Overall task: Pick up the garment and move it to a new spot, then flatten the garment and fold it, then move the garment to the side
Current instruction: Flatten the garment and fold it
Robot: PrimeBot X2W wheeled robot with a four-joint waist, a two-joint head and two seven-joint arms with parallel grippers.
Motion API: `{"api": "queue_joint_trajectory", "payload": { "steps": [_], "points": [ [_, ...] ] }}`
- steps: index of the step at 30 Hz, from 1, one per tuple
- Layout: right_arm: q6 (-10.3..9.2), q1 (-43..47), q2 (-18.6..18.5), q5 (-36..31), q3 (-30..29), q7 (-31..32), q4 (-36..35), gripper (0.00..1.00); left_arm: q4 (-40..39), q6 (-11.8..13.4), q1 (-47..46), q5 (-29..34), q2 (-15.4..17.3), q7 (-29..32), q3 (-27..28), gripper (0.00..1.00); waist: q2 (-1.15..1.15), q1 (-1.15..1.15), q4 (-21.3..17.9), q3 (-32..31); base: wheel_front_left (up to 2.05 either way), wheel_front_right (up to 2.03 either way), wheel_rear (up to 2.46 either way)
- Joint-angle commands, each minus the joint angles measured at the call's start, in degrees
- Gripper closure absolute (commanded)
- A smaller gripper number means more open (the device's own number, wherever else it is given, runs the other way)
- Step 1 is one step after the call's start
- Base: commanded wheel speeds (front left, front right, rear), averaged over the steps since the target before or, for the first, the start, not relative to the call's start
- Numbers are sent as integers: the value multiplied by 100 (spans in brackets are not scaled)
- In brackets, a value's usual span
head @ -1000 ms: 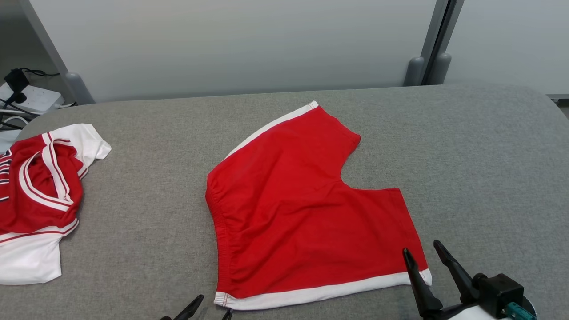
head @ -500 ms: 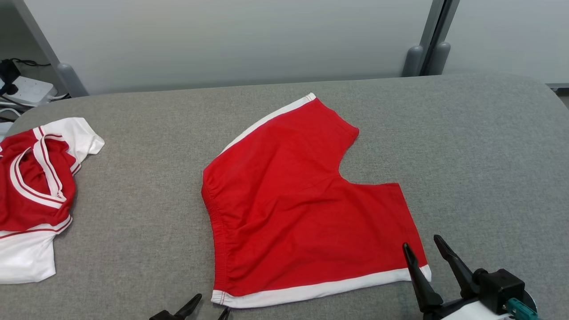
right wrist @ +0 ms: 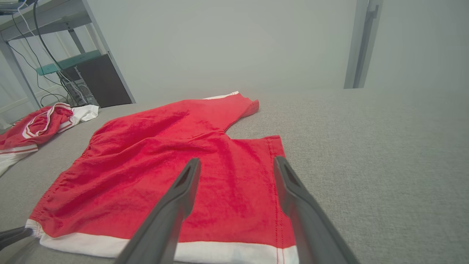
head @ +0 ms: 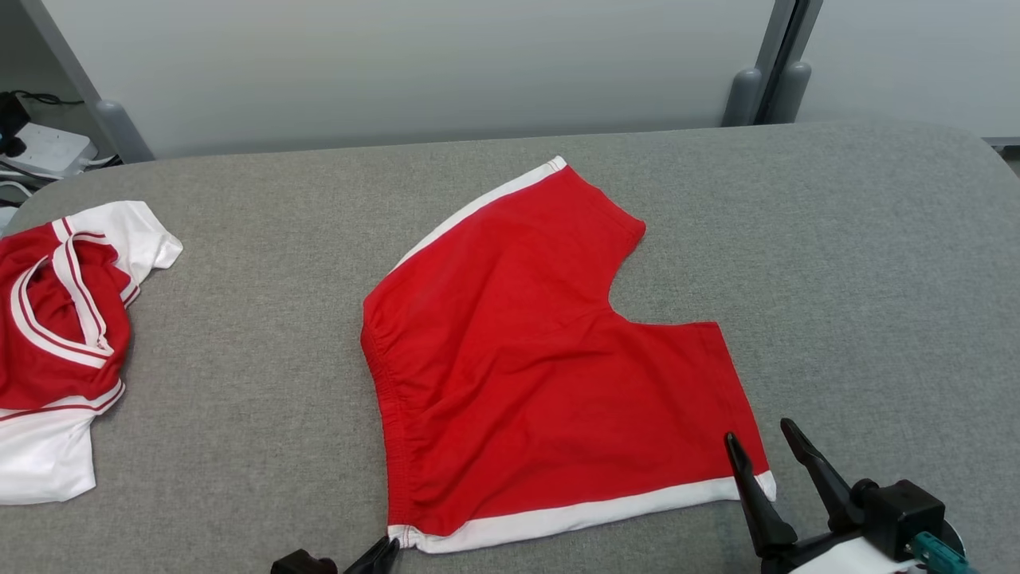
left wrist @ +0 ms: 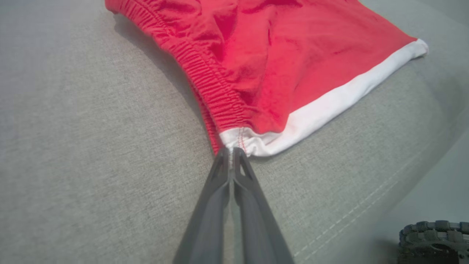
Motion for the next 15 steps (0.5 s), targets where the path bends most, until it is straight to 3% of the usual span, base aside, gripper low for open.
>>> {"api": "queue_joint_trajectory", "payload": {
  "steps": [1, 6, 15],
  "points": [
    [-14, -199, -85, 40, 97, -35, -132, 0, -76, -40, -322, -38, 122, -35, 172, 100, 0, 0, 7, 5, 0, 0, 0],
    [-14, -155, -68, 97, -64, -35, 137, 0, -144, -40, -371, -131, 198, -35, 176, 100, 0, 0, 52, 55, 0, 0, 0],
    [-14, -174, 21, 525, -137, -35, 1262, 0, -292, -40, -301, -79, 276, -35, 380, 100, 0, 0, 173, 133, 0, 0, 0]
  ]
}}
